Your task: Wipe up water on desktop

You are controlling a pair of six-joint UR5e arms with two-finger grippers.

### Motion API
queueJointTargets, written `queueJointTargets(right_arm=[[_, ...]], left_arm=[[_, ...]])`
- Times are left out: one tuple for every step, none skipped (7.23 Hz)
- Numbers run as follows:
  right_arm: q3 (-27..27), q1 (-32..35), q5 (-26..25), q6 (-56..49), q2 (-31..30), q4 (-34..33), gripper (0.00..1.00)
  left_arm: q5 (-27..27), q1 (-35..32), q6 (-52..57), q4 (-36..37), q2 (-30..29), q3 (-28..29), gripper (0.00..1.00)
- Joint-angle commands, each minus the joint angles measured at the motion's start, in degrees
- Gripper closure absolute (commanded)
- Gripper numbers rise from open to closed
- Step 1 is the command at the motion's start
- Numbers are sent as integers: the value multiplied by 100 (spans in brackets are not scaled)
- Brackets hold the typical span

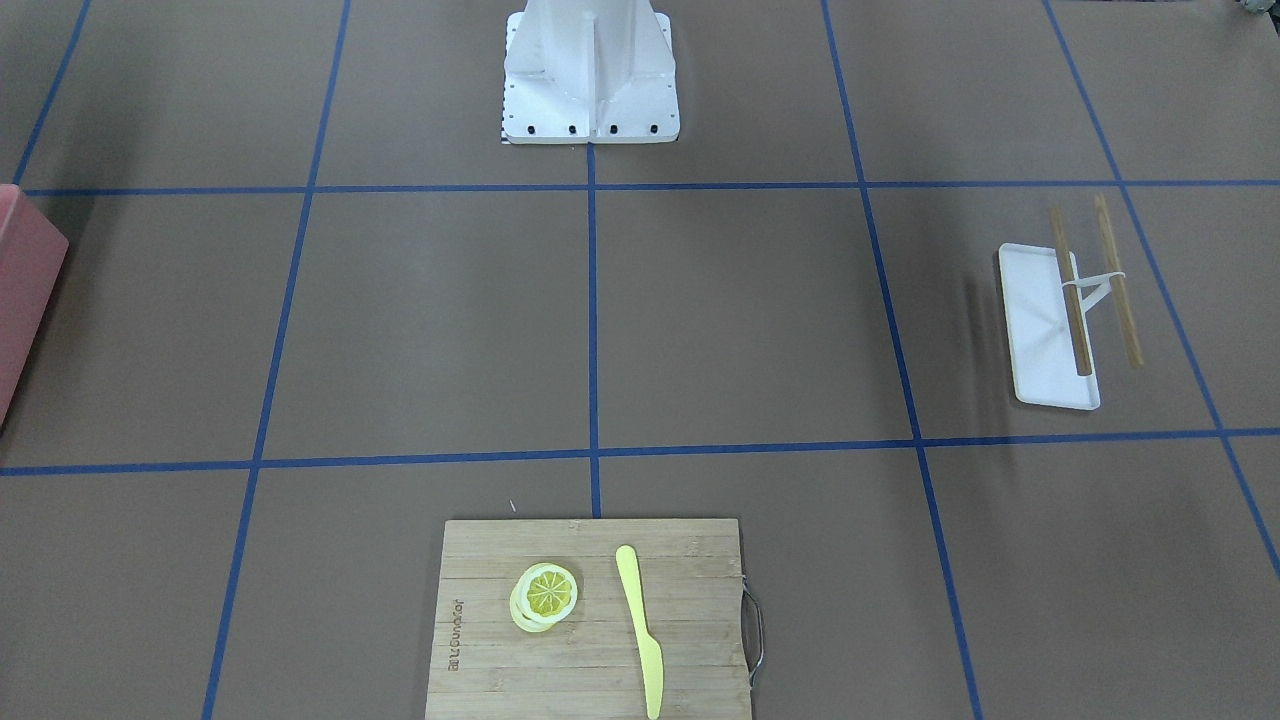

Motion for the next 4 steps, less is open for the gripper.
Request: queueJointTargets(right_arm=[[-312, 4, 30, 19, 22, 183, 0], [-332, 4, 31, -16, 14, 193, 0], [-80, 4, 75, -42, 5, 184, 0], [-68, 4, 49, -34, 22, 184, 0]], left_arm=[[10, 5, -5, 0, 3, 1, 2], [10, 5, -5, 0, -5, 10, 2], [1, 5, -5, 0, 3, 1, 2], [1, 5, -5, 0, 3, 1, 2]])
